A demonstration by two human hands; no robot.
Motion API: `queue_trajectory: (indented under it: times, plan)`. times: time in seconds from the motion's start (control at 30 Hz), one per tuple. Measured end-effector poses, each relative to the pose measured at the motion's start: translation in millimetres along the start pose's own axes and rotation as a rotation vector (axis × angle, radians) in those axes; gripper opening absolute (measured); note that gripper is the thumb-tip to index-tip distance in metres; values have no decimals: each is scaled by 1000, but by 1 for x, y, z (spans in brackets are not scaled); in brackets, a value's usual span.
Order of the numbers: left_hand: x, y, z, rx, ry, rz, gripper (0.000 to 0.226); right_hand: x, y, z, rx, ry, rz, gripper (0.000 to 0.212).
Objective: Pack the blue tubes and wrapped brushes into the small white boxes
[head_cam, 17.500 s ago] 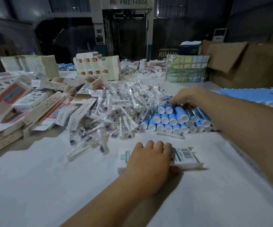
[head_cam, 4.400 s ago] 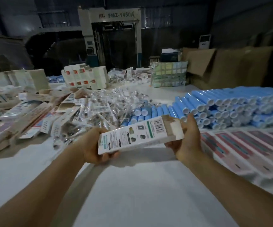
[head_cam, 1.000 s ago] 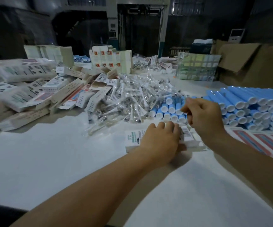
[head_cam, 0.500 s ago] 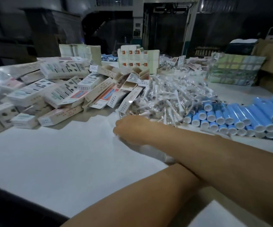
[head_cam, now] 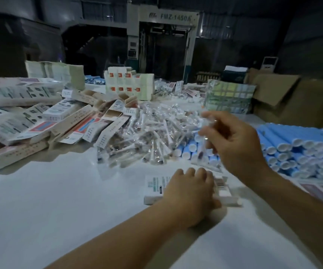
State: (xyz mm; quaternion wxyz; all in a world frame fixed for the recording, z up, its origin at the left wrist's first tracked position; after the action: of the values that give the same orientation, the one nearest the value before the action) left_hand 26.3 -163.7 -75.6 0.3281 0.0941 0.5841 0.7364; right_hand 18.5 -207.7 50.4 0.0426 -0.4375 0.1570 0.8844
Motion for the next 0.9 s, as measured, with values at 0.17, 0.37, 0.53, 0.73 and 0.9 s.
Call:
queue_trajectory:
  times: [0.17, 0.37, 0.53, 0.73, 0.9]
  plan:
    - [-2, 8, 2, -32, 26, -77, 64, 84, 120, -104, -398, -609, -656, 11]
    - [-2, 5, 3, -91, 75, -85, 72, 116, 116, -136, -537, -808, -785, 16]
    - [-3, 16, 4, -73, 140, -169, 73, 117, 87, -130, -496, -883, -643, 12]
    - [-2, 19, -2, -79, 137, -203, 73, 113, 80, -109, -180, -809, -514, 8]
    - [-2, 21, -1, -103, 140, -211, 76, 113, 63, -103, -93, -836, -350, 39]
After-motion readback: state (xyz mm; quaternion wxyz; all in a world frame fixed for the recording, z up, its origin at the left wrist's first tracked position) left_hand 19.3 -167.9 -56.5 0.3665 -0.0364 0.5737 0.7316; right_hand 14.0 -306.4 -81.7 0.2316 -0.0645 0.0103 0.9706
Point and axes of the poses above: each hand's wrist, its own x-axis away from the middle knuckle, its own y-axis out of the back of the hand, z = x × y, the point moved 10 cm from there along -x, towards the middle knuckle, and after that the axes turned 12 degrees about -x, right-handed, at the moved point
